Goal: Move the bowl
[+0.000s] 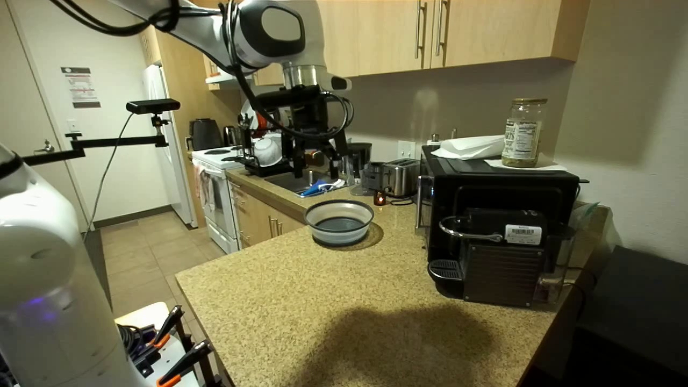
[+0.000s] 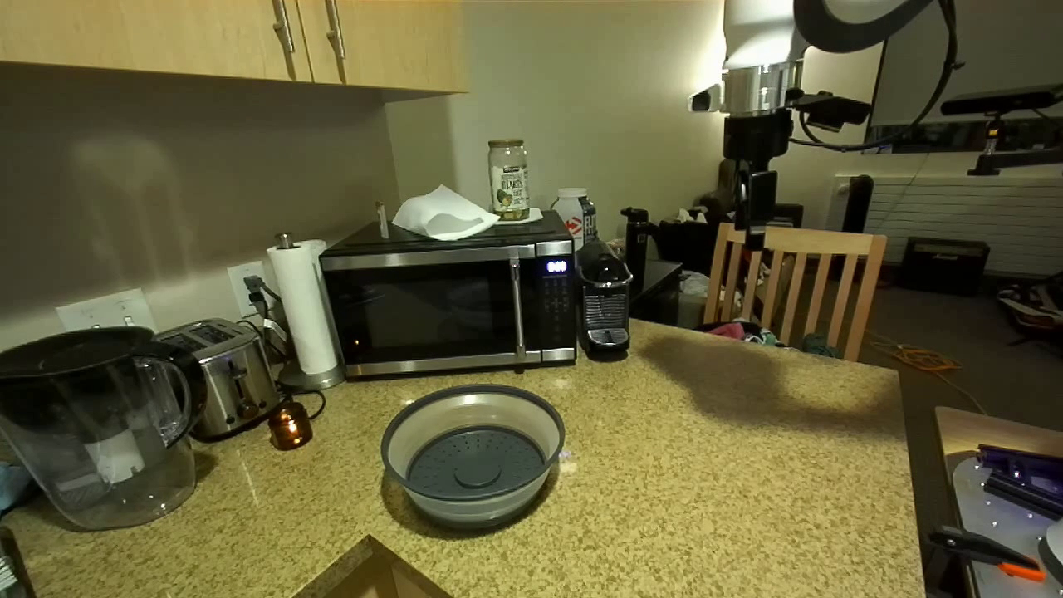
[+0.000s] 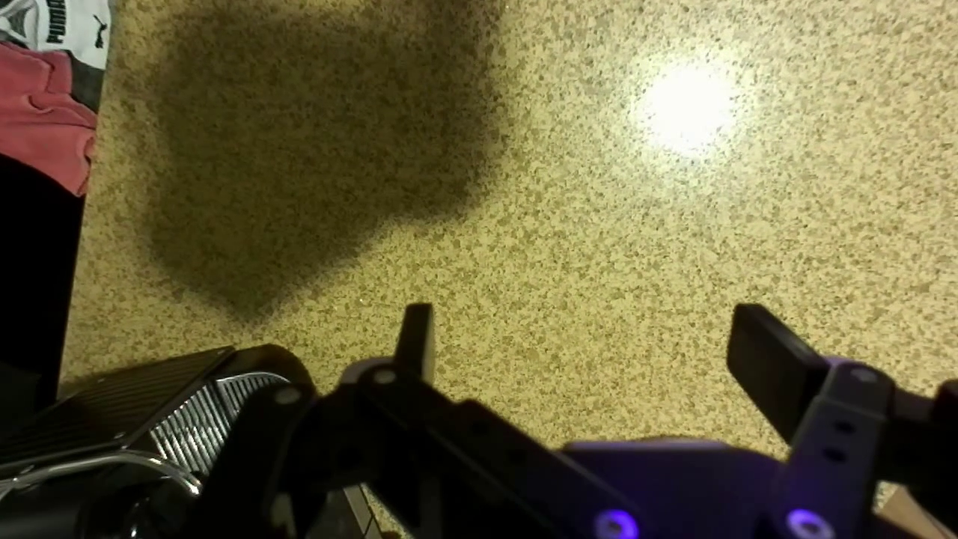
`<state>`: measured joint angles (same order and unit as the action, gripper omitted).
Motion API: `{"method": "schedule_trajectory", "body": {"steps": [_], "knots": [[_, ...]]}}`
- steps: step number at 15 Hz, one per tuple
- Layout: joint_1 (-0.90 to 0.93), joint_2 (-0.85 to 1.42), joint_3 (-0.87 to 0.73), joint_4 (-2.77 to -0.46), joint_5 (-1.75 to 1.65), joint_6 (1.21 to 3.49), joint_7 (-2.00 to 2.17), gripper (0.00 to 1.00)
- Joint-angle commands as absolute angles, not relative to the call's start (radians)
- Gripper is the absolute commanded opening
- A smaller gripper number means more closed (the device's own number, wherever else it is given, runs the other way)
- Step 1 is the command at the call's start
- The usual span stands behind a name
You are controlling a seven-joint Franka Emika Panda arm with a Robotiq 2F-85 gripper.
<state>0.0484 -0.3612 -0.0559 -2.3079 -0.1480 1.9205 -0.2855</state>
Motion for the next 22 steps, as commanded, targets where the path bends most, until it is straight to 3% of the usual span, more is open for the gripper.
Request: {"method": "schedule_trajectory", "body": {"steps": [1, 13, 22], "knots": [[0.041, -0.361, -0.049, -2.306, -0.145, 1.919, -0.288, 1.00], [0.041, -0.353, -0.048, -2.302, -0.143, 1.923, -0.285, 1.00], [0.067, -0.130, 0.002, -2.094, -0.104, 1.952, -0.257, 1.00]]}}
